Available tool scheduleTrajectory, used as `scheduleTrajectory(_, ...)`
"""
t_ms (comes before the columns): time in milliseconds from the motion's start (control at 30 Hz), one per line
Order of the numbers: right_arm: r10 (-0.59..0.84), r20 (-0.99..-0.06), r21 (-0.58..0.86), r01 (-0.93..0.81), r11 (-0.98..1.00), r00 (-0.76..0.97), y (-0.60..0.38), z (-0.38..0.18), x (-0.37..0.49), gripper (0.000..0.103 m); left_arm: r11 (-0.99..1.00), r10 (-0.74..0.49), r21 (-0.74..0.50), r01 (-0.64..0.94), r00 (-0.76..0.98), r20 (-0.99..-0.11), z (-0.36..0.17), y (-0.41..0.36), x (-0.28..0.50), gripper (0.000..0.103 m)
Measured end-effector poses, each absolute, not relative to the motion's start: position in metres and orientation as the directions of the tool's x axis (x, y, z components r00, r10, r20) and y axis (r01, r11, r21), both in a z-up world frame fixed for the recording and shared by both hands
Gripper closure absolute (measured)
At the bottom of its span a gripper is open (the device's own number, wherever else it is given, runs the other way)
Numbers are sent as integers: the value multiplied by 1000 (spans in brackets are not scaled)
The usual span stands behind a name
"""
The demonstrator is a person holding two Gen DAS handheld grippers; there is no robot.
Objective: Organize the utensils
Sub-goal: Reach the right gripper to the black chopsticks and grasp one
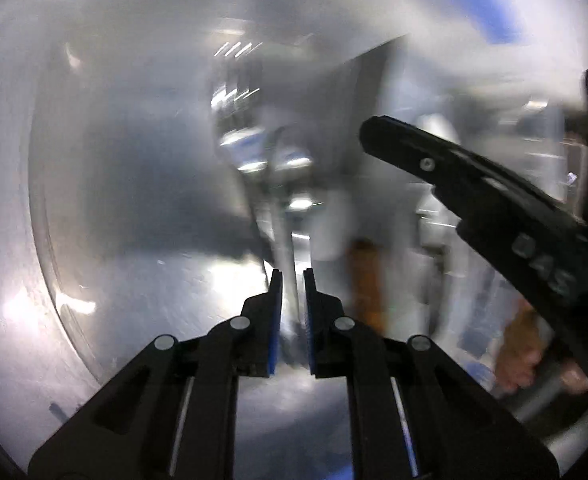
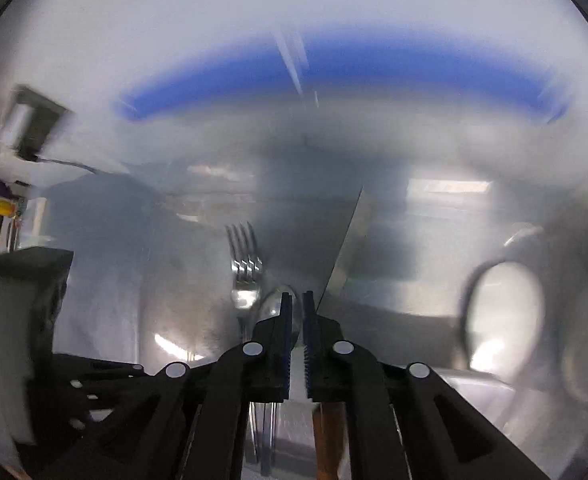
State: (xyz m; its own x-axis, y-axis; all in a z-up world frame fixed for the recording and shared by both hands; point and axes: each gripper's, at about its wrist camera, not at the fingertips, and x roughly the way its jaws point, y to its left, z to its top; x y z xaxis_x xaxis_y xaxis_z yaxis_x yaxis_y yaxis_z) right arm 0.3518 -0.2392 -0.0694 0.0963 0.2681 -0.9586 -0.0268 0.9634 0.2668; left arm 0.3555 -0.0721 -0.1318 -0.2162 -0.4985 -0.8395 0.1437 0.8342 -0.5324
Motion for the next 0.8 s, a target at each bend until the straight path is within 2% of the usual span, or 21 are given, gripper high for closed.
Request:
scheduleTrajectory(67, 276, -940, 266, -79, 961, 199, -243, -21, 331, 93, 796, -550, -563, 222, -120, -826, -90, -63, 344, 95)
scheduleTrajectory(100, 301, -918, 280, -117, 953, 257, -240, 10, 315, 88, 763, -595, -582, 281, -49, -803, -57, -52, 330, 95)
scheduleTrajectory(133, 330, -895, 298, -148, 943, 300, -236, 36, 297, 74, 735, -632, -597, 322, 5, -775, -31, -40, 317, 93)
scheduleTrajectory(167, 359, -874, 316, -178, 932, 328, -231, 57, 278, 66, 718, -656, -606, 343, 43, -753, -12, -27, 309, 89)
scheduleTrajectory(200, 395, -851, 334, -223, 916, 347, -221, 78, 252, 56, 693, -693, -622, 365, 99, -714, 9, -7, 292, 72)
scheduleTrajectory(233, 421, -837, 343, -263, 902, 350, -209, 91, 229, 56, 685, -710, -625, 374, 150, -688, 22, 17, 277, 38)
scheduleTrajectory(267, 452, -826, 356, -309, 882, 336, -192, 97, 204, 56, 691, -712, -619, 373, 203, -672, 33, 34, 263, 26)
scheduleTrajectory(300, 485, -821, 379, -347, 858, 302, -173, 96, 182, 55, 719, -691, -591, 366, 280, -667, 38, 52, 239, 22)
scheduleTrajectory(400, 504, -854, 419, -405, 813, 128, -105, 50, 124, 55, 830, -558, -498, 252, 395, -730, 19, 109, 202, 22)
scheduleTrajectory(533, 338, -939, 334, -417, 845, -67, -27, -41, 74, 55, 867, -487, -493, 69, 327, -810, -39, 158, 174, 22)
scheduleTrajectory(700, 272, -954, 299, -359, 884, -124, 6, -74, 52, 56, 854, -500, -520, -25, 240, -832, -97, 183, 143, 22)
scheduleTrajectory(800, 171, -980, 197, -370, 908, -102, 13, -84, 51, 56, 845, -516, -534, -25, 221, -827, -105, 185, 128, 22)
